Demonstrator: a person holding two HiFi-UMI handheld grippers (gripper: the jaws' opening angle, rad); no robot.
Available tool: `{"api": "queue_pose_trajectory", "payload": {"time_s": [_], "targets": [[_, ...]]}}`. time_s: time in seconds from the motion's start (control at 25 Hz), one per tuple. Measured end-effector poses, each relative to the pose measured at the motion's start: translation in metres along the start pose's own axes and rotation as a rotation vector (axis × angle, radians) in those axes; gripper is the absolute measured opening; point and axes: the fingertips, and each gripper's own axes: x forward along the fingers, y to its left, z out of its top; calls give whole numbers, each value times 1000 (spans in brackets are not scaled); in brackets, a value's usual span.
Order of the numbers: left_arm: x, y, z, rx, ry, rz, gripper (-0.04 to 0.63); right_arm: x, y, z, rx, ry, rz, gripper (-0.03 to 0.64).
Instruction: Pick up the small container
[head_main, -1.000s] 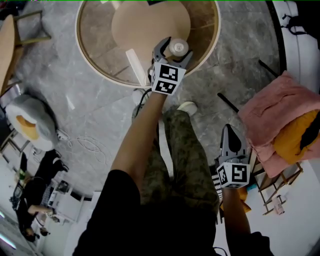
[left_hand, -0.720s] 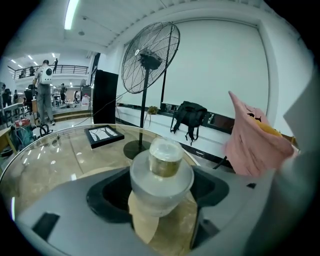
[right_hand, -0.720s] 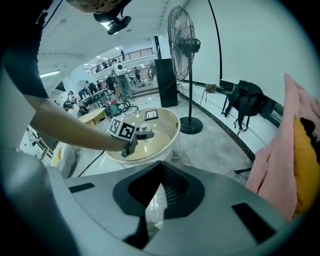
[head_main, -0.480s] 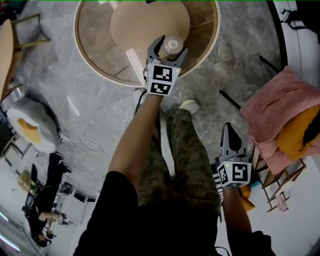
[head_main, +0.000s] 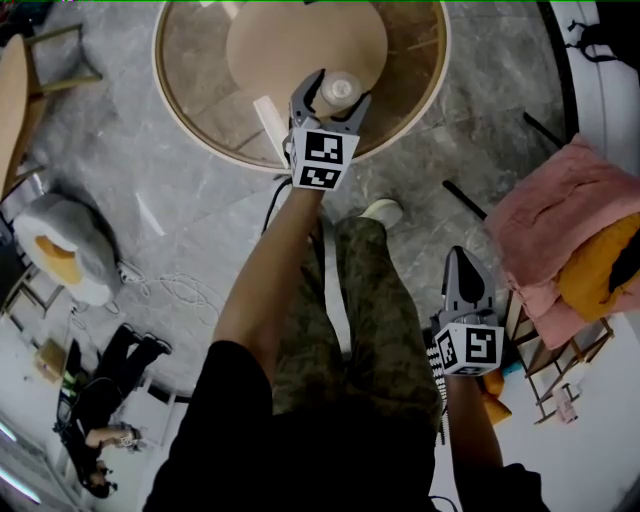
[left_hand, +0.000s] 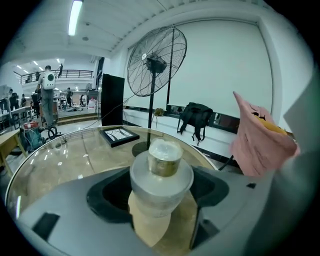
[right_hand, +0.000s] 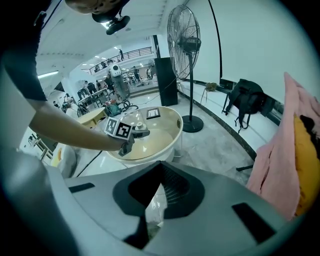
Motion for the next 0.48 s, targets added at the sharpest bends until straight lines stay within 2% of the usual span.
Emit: {"api": "queue_pose_trajectory", "payload": {"time_s": [0.12,0.36,0.48], "targets": [[1,2,1,6,-17,0,354,2,3,0,-3,5,3,15],[13,-3,4,93,-6,-44,356,8,-1,2,-2,12,-12,15],[16,0,4,100,-10,-38,354,9,1,6,-6,10,-11,15]]}}
